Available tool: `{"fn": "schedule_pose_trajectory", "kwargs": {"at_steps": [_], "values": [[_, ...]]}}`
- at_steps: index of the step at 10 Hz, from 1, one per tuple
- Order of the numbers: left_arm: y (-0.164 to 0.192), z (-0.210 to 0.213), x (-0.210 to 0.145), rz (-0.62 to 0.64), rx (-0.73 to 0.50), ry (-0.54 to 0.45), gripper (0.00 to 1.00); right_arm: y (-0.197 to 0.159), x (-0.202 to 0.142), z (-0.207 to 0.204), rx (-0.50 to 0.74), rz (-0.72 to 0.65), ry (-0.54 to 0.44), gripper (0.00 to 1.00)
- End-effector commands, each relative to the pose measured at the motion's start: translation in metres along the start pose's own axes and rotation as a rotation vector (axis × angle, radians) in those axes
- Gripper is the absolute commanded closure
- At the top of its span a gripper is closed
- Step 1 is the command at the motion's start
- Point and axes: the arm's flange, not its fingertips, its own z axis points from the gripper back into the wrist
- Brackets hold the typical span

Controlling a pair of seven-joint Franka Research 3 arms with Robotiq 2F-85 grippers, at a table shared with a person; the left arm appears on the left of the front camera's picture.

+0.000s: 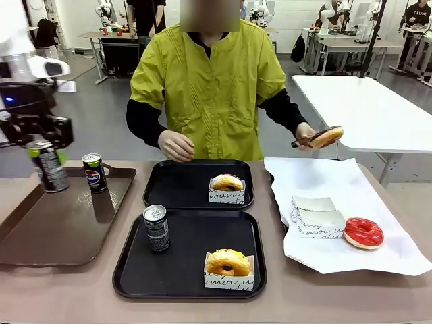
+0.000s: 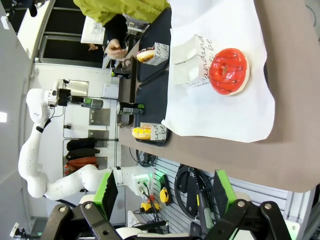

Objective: Set up donuts and drinks on trays.
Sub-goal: Pick up one Pepsi coke from the Handle tray and place it on the Flat Tray without a Pepsi coke.

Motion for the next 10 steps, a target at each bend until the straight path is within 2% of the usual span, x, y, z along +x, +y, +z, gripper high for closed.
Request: {"fn": "schedule_pose_trajectory", "kwargs": {"at_steps": [1, 3, 7, 8, 10], "values": [[-0.019, 0.002, 0.014, -0.016, 0.007, -0.027, 0.42, 0.0, 0.0, -0.001, 0.023, 0.014, -0.009, 0.0], [-0.05, -0.005, 0.03, -0.082, 0.007, -0.047, 0.42, 0.0, 0.0, -0.001, 0.023, 0.014, -0.009, 0.0], [-0.109, -0.025, 0.038, -0.225, -0.001, -0.096, 0.42, 0.0, 0.0, -0.001, 0.023, 0.014, -0.009, 0.0], [-0.111, -0.029, 0.038, -0.262, -0.014, -0.065, 0.42, 0.0, 0.0, -0.001, 0.023, 0.014, -0.009, 0.0], [-0.075, -0.014, 0.016, -0.282, -0.076, -0.001, 0.42, 0.0, 0.0, -0.001, 0.023, 0.014, -0.009, 0.0]]}}
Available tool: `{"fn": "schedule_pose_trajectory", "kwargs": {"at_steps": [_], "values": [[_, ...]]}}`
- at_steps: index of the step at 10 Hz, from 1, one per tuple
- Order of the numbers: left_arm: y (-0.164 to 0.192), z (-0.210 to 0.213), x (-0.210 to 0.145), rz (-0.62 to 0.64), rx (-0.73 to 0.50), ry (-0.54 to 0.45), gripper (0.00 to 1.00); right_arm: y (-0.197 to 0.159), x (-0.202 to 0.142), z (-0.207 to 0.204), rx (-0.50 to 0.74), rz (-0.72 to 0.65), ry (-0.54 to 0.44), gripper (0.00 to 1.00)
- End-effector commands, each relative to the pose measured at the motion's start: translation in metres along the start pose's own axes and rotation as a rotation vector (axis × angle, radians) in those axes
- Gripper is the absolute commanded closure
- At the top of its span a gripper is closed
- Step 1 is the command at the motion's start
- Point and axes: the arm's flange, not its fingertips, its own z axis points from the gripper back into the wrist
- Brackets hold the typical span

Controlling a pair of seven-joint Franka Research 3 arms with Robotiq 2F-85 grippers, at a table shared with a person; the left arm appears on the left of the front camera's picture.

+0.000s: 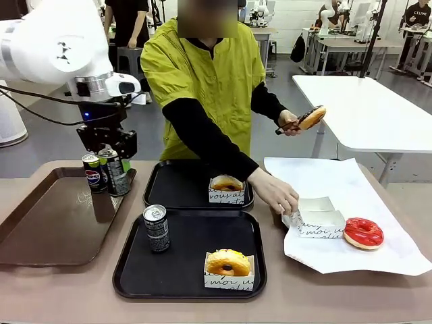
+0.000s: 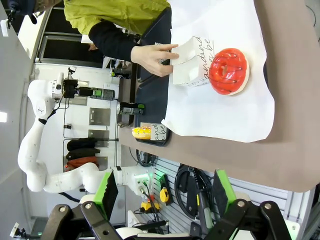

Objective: Set up donuts and drinks on trays.
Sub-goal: Pick up one Pepsi coke from the Handle tray and place it on the Flat Tray without a Pepsi coke.

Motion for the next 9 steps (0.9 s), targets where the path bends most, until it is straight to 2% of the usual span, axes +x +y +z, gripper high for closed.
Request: {"fn": "schedule_pose_trajectory", "kwargs": {"at_steps": [1, 2, 4, 6, 7, 9], "values": [[0.048, 0.042, -0.063, -0.051, -0.092, 0.072, 0.42, 0.0, 0.0, -0.001, 0.022, 0.014, -0.01, 0.0], [0.066, 0.062, -0.1, -0.095, -0.147, 0.119, 0.42, 0.0, 0.0, -0.001, 0.022, 0.014, -0.01, 0.0], [0.077, 0.071, -0.142, -0.122, -0.141, 0.124, 0.42, 0.0, 0.0, -0.001, 0.022, 0.014, -0.01, 0.0], [0.074, 0.065, -0.134, -0.04, -0.117, 0.138, 0.42, 0.0, 0.0, -0.001, 0.022, 0.014, -0.01, 0.0], [0.081, 0.077, -0.151, -0.107, -0.163, 0.144, 0.42, 0.0, 0.0, -0.001, 0.022, 0.014, -0.01, 0.0], [0.081, 0.077, -0.151, -0.107, -0.163, 0.144, 0.42, 0.0, 0.0, -0.001, 0.022, 0.014, -0.01, 0.0]]}}
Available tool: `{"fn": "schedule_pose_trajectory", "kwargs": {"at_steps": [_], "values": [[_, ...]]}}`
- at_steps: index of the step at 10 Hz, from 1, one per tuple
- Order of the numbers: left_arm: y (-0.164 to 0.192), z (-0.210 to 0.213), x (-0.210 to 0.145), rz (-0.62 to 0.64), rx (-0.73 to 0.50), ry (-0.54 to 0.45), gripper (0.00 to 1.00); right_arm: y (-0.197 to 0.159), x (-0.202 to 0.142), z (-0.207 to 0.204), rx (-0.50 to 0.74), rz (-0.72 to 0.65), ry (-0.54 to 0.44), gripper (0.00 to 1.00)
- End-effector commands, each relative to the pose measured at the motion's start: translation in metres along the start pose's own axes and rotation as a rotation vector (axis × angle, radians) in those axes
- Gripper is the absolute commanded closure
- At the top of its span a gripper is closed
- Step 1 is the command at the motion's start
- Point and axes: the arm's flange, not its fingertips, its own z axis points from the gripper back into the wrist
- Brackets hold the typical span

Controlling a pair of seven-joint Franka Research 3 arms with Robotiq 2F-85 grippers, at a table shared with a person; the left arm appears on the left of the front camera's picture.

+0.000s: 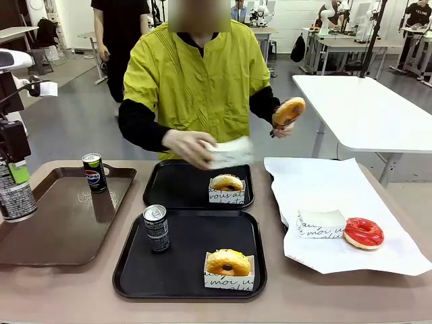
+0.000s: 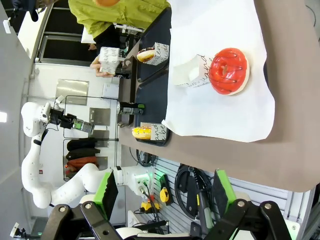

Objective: Set up donuts and drinks on trays.
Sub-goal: Pick up one Pepsi coke from the Handle tray and place it on the Flat Tray without a Pepsi coke.

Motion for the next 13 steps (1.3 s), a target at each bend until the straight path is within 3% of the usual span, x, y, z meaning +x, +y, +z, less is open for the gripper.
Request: {"fn": "schedule_pose_trajectory", "kwargs": {"at_steps": [1, 9, 13], "values": [[0.001, 0.004, 0.0, -0.016, -0.003, -0.009, 0.42, 0.0, 0.0, -0.001, 0.022, 0.015, -0.01, 0.0], [0.0, 0.0, 0.0, -0.001, 0.0, 0.0, 0.42, 0.0, 0.0, -0.001, 0.022, 0.015, -0.01, 0.0], [-0.028, -0.009, 0.062, -0.059, 0.042, -0.095, 0.42, 0.0, 0.0, -0.001, 0.022, 0.015, -0.01, 0.0]]}}
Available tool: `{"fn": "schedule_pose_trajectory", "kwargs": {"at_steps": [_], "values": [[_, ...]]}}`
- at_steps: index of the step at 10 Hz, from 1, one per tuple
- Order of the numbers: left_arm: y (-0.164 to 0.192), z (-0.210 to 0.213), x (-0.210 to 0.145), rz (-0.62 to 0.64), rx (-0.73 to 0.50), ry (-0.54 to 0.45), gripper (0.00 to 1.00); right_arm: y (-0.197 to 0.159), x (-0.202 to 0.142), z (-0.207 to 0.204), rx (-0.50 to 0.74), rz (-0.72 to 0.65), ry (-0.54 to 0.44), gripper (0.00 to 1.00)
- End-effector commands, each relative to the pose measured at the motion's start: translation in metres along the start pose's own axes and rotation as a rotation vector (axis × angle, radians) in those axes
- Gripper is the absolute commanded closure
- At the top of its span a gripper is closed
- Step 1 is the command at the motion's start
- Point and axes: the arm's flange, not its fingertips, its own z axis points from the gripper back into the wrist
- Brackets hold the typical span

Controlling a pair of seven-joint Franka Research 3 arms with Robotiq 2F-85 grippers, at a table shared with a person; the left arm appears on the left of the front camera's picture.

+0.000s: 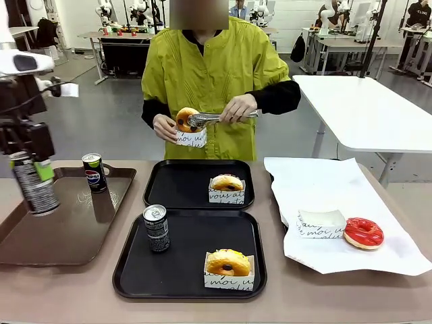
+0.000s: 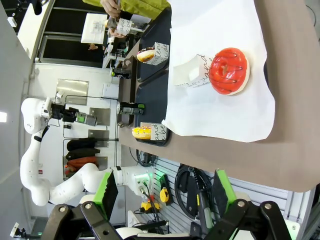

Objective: Set up donuts and drinks on trays.
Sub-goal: Pick up one Pepsi coke from the Handle tray and place it on the Flat Tray without a Pepsi coke.

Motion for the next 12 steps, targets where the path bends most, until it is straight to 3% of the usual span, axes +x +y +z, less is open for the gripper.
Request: {"fn": "schedule_pose_trajectory", "kwargs": {"at_steps": [1, 4, 8, 10, 12], "values": [[-0.015, -0.005, 0.032, -0.021, 0.007, -0.037, 0.42, 0.0, 0.0, -0.001, 0.022, 0.014, -0.01, 0.0], [-0.033, -0.028, 0.085, -0.061, 0.047, -0.019, 0.42, 0.0, 0.0, -0.001, 0.022, 0.014, -0.01, 0.0], [-0.048, -0.059, 0.125, -0.189, 0.051, -0.083, 0.42, 0.0, 0.0, -0.001, 0.022, 0.014, -0.01, 0.0], [-0.034, -0.058, 0.112, -0.195, 0.043, -0.08, 0.42, 0.0, 0.0, -0.001, 0.022, 0.014, -0.01, 0.0], [-0.022, -0.017, 0.038, -0.165, 0.018, 0.081, 0.42, 0.0, 0.0, -0.001, 0.022, 0.014, -0.01, 0.0]]}}
